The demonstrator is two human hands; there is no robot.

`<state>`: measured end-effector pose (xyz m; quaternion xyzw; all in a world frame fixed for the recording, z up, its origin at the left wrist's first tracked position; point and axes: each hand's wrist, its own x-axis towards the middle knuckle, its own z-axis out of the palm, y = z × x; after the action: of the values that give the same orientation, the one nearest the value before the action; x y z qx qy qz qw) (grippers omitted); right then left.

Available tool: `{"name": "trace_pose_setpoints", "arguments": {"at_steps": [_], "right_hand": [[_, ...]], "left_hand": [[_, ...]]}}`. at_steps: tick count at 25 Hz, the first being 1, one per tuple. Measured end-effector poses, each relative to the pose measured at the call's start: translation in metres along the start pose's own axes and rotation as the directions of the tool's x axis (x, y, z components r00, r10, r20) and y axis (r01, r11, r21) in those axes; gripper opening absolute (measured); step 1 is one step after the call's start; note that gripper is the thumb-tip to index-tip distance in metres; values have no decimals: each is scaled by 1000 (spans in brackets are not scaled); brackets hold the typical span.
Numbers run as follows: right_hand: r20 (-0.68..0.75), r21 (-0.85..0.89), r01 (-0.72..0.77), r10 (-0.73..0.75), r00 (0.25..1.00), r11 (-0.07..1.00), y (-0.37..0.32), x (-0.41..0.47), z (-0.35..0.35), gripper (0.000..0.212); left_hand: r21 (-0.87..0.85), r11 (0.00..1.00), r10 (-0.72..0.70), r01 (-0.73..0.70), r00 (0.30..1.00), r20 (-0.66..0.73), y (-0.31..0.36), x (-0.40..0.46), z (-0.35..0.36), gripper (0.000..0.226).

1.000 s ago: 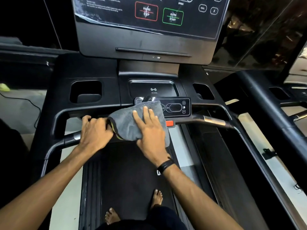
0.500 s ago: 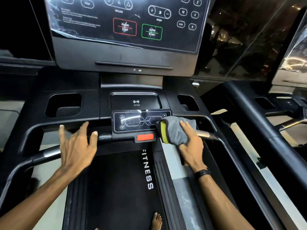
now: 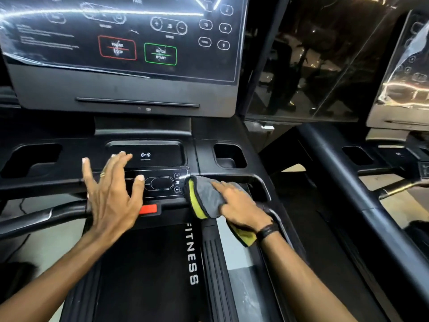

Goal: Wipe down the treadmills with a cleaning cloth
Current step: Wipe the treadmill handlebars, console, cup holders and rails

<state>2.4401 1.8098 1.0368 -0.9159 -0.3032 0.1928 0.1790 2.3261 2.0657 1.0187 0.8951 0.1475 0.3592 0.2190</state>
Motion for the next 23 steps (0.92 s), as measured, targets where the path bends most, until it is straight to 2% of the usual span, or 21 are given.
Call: {"name": "trace_pose_setpoints", "arguments": {"at_steps": [1, 3, 6, 8, 9, 10, 12, 14, 15, 16, 17, 19, 21, 23], "right_hand": [[21, 40, 15, -16, 1000, 999, 2, 10, -3, 77], [58, 253, 3, -18, 998, 967, 11, 27, -15, 72], [168, 484, -63, -22, 986, 873, 24, 44, -23, 39], [170, 573, -72, -32, 985, 816, 29, 50, -17, 36], [138, 598, -67, -20, 990, 799, 30, 51, -13, 37], [99, 625, -36, -33, 995, 780, 32, 48, -9, 47], [2, 668, 64, -88, 996, 741, 36, 34, -1, 66], [-92, 738, 117, -72, 993, 665, 41, 19, 7, 72], [-140, 764, 133, -39, 989, 631, 42, 10, 10, 72], [-191, 773, 160, -15, 981, 614, 41, 1, 15, 70], [-249, 753, 193, 0, 969, 630, 39, -9, 21, 67], [-342, 632, 225, 6, 940, 741, 37, -29, 33, 67], [-347, 443, 196, -34, 937, 875, 36, -44, 45, 80], [-300, 305, 140, -44, 953, 942, 37, -50, 56, 88]], "left_hand": [[-4, 1000, -2, 2, 1000, -7, 9, -3, 3, 48], [4, 1000, -20, 20, 999, -34, 23, -13, 7, 40], [-17, 1000, 19, -20, 998, -55, 45, -38, 12, 21], [-151, 988, 6, 10, 994, 105, 61, -57, 22, 17], [-229, 969, -45, 98, 974, 224, 70, -62, 29, 16], [-291, 931, -117, 220, 935, 335, 77, -64, 36, 13], [-367, 809, -257, 460, 837, 482, 88, -60, 51, 16], [-408, 634, -363, 658, 718, 594, 100, -49, 60, 36], [-415, 570, -378, 709, 674, 634, 105, -44, 62, 48], [-425, 545, -374, 723, 663, 648, 110, -40, 62, 59], [-446, 549, -345, 707, 678, 649, 114, -37, 61, 66], [-485, 591, -220, 645, 707, 672, 127, -29, 59, 64], [-457, 695, -136, 555, 726, 674, 138, -23, 58, 64], [-352, 835, -128, 422, 773, 622, 142, -17, 61, 64]]}}
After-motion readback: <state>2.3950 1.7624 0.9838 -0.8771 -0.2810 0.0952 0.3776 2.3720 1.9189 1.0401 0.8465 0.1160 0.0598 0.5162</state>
